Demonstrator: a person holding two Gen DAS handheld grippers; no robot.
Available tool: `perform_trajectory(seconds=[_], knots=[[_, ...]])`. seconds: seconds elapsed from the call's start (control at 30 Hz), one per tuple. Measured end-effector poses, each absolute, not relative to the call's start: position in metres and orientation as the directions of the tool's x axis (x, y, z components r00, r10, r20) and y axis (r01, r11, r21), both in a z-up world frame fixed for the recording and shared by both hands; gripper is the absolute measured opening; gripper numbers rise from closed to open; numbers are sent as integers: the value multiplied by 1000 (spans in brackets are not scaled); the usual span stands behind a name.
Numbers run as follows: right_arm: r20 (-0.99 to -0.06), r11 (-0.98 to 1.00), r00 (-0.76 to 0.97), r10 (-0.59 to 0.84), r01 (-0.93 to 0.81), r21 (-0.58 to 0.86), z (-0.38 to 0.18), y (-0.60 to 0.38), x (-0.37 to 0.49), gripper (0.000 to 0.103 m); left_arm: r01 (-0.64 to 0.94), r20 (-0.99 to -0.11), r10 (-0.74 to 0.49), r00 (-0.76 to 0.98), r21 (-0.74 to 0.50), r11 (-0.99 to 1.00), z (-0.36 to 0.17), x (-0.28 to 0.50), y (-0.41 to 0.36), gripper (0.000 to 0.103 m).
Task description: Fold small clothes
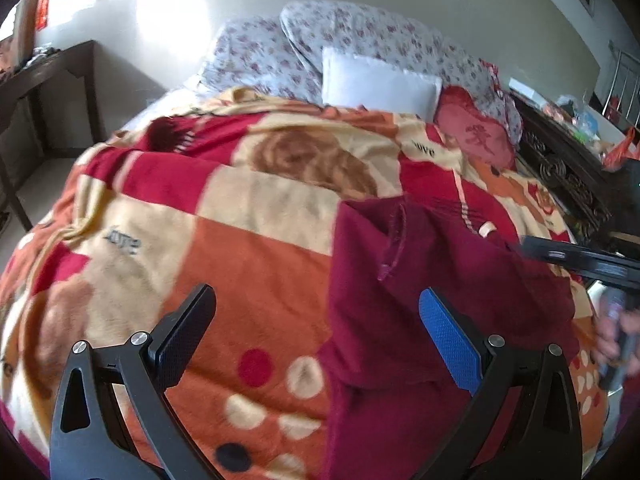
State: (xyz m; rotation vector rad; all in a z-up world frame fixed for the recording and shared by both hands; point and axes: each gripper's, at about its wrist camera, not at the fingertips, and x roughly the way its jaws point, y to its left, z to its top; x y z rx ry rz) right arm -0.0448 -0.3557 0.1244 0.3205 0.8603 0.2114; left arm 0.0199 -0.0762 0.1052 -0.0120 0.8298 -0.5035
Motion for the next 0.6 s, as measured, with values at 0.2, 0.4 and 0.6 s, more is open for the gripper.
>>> perform_trajectory(seconds=[0.2,0.4,0.6], knots=[[-669,932,706,231,35,359,133,-377,-143,39,443,-708,-448,546,-210,871,87,27,-116,102],[-696,903,710,107,223,367,109,-410,-215,40,458,-731,-423,535,-170,872,76,35,-143,56],[-748,919,664,12,288,271,85,-413,-239,42,448,-733,-420,535,-176,877,82,34,-149,13]])
